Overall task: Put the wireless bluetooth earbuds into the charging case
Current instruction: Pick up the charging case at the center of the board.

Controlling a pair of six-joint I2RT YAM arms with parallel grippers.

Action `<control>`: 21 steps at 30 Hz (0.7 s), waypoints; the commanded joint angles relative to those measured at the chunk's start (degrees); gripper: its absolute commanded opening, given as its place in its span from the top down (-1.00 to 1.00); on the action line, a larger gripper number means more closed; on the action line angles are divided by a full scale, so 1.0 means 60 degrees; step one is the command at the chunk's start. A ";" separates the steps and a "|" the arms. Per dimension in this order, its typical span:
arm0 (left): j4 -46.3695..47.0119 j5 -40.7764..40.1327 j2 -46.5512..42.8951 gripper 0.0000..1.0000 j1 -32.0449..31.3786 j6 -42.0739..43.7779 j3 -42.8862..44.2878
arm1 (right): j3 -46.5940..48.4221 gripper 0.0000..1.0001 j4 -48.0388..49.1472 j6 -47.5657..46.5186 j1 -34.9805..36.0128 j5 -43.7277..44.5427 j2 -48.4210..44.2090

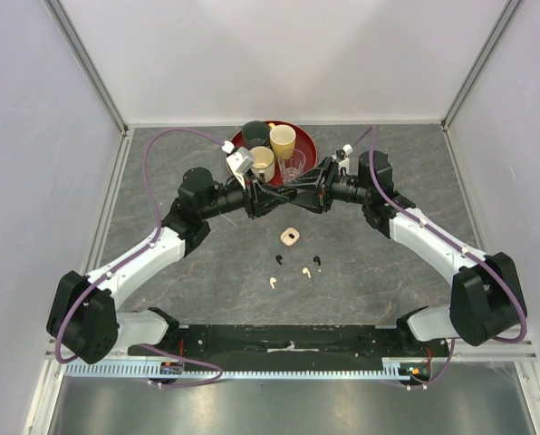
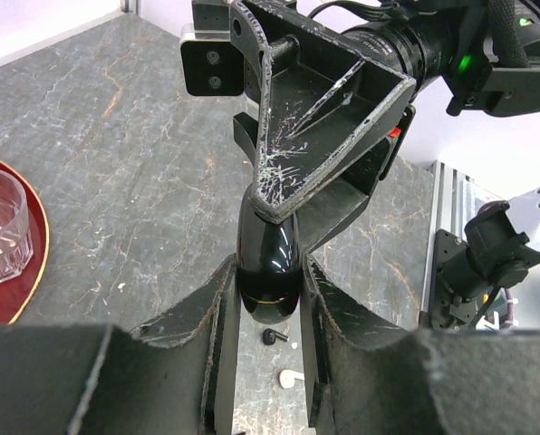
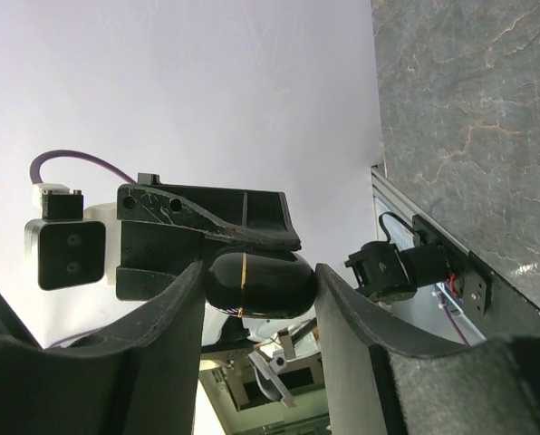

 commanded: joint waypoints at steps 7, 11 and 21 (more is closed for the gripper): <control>0.1250 -0.0426 0.0066 0.22 -0.0004 -0.1044 -0.0194 | -0.0543 0.65 0.1872 0.1463 0.0045 -0.0052 -0.0030; 0.1411 -0.0558 -0.0007 0.18 -0.0004 -0.1059 -0.0355 | -0.0690 0.66 0.2165 0.1727 0.0045 -0.0037 -0.0016; 0.1865 -0.0558 -0.0051 -0.14 -0.0004 -0.1293 -0.0648 | -0.1291 0.67 0.3909 0.3133 0.0045 -0.0008 0.0014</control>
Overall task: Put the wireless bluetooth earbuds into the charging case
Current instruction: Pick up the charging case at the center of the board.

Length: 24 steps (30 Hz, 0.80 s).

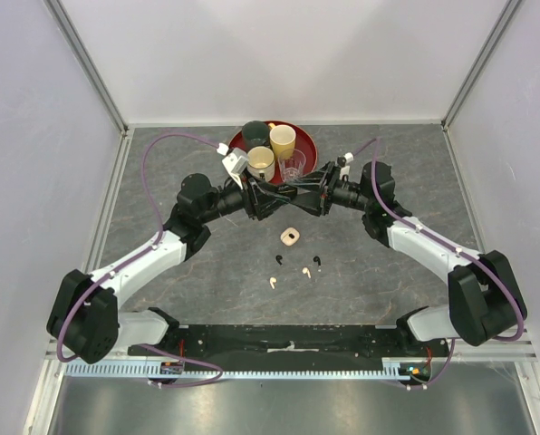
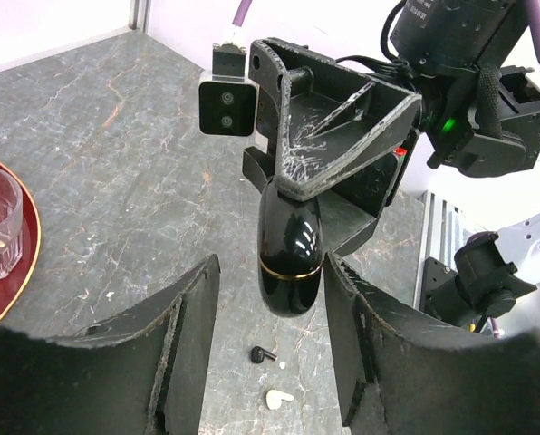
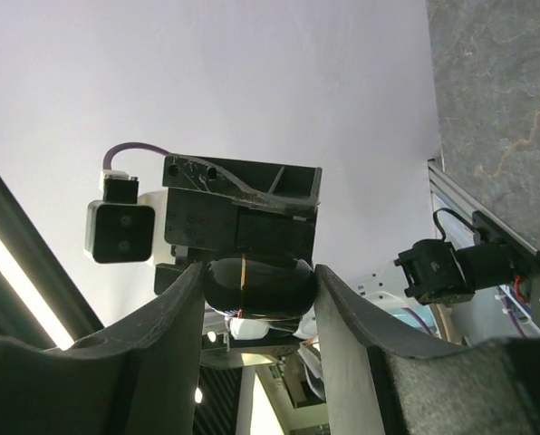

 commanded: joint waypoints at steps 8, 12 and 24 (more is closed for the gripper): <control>0.0861 -0.0133 -0.0205 -0.10 -0.0004 -0.0288 -0.0197 | -0.0209 0.67 0.1604 0.1303 0.0042 -0.0106 -0.0045; 0.1139 -0.0147 -0.0220 -0.07 -0.0004 -0.0405 -0.0212 | -0.0253 0.68 0.1560 0.1303 0.0042 -0.0107 -0.0060; 0.1915 0.0014 0.0161 0.01 -0.0018 -0.0918 -0.0256 | -0.0268 0.67 0.1530 0.1303 0.0042 -0.0136 -0.0045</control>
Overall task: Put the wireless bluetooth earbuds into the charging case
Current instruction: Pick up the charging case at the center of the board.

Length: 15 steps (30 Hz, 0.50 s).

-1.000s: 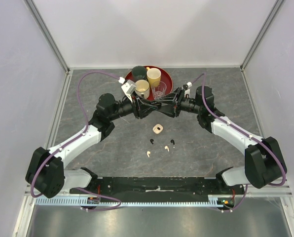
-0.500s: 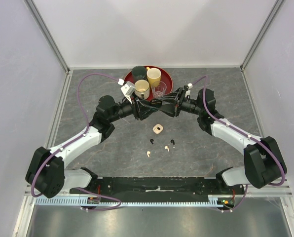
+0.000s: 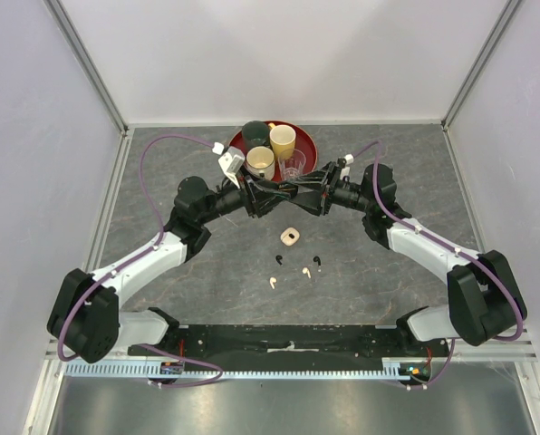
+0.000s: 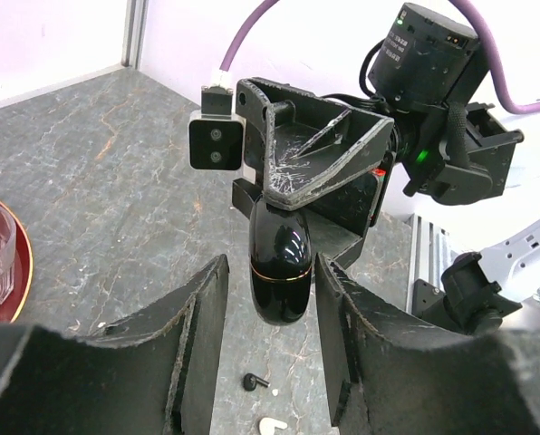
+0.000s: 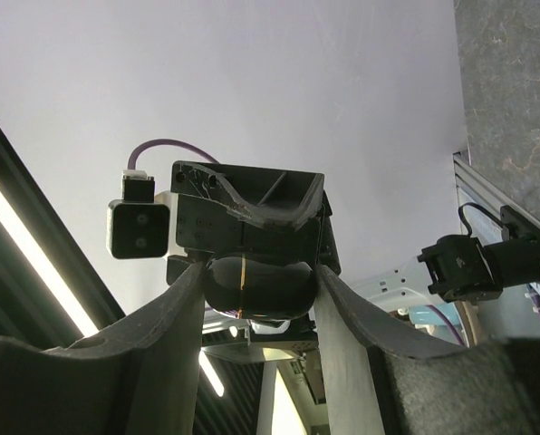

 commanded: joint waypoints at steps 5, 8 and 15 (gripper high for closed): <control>0.0848 0.0087 0.0278 0.11 -0.0015 -0.0463 -0.0015 | 0.0078 0.68 0.0624 0.0381 0.0042 -0.0125 -0.0038; 0.0863 0.0117 0.0337 0.11 -0.0015 -0.0463 -0.0015 | 0.0064 0.67 0.0740 0.0454 0.0042 -0.0140 -0.0023; 0.1054 0.0190 0.0483 0.11 -0.0015 -0.0580 -0.0015 | 0.0064 0.67 0.0872 0.0528 0.0042 -0.0154 0.0006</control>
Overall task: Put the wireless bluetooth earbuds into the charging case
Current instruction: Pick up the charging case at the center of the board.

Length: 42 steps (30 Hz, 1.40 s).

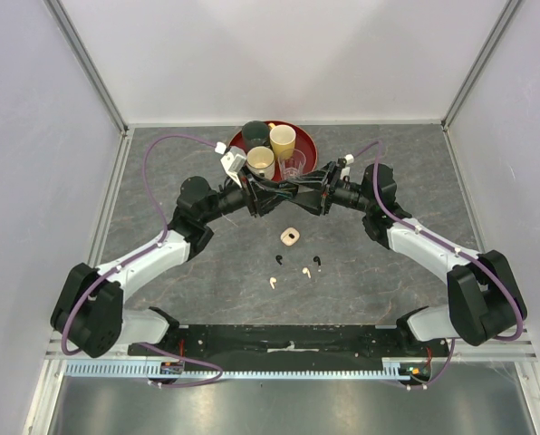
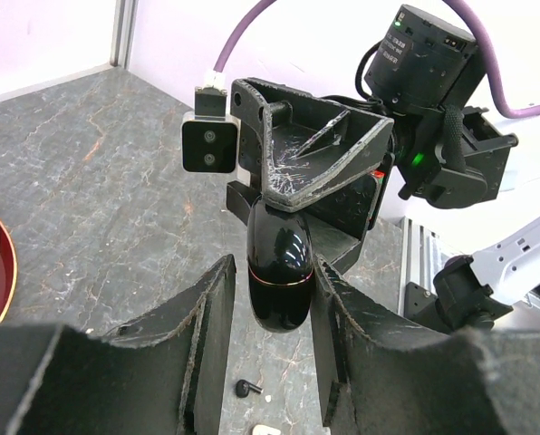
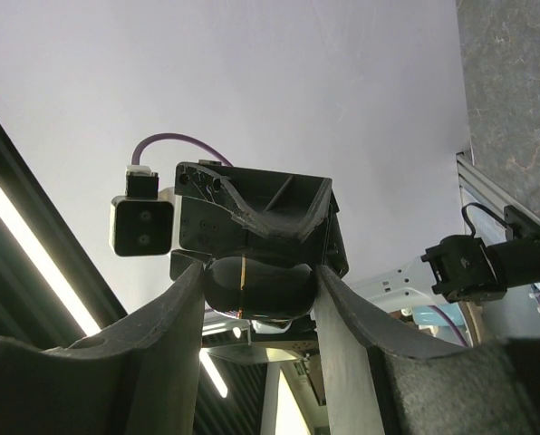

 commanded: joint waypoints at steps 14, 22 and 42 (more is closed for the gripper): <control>0.0511 0.0099 0.0221 0.60 0.0007 -0.0227 -0.0147 | 0.0049 0.66 0.0913 0.0473 0.0045 -0.0180 0.0021; 0.0788 -0.0120 -0.0012 0.95 0.0007 0.0110 -0.0483 | 0.0414 -0.34 0.0491 -0.0447 0.0045 -0.0194 -0.0038; 0.6602 -0.0414 -0.1390 0.95 0.0007 0.1868 -0.3692 | 0.4500 -0.96 -0.9236 -1.3278 0.0264 0.2646 -0.1151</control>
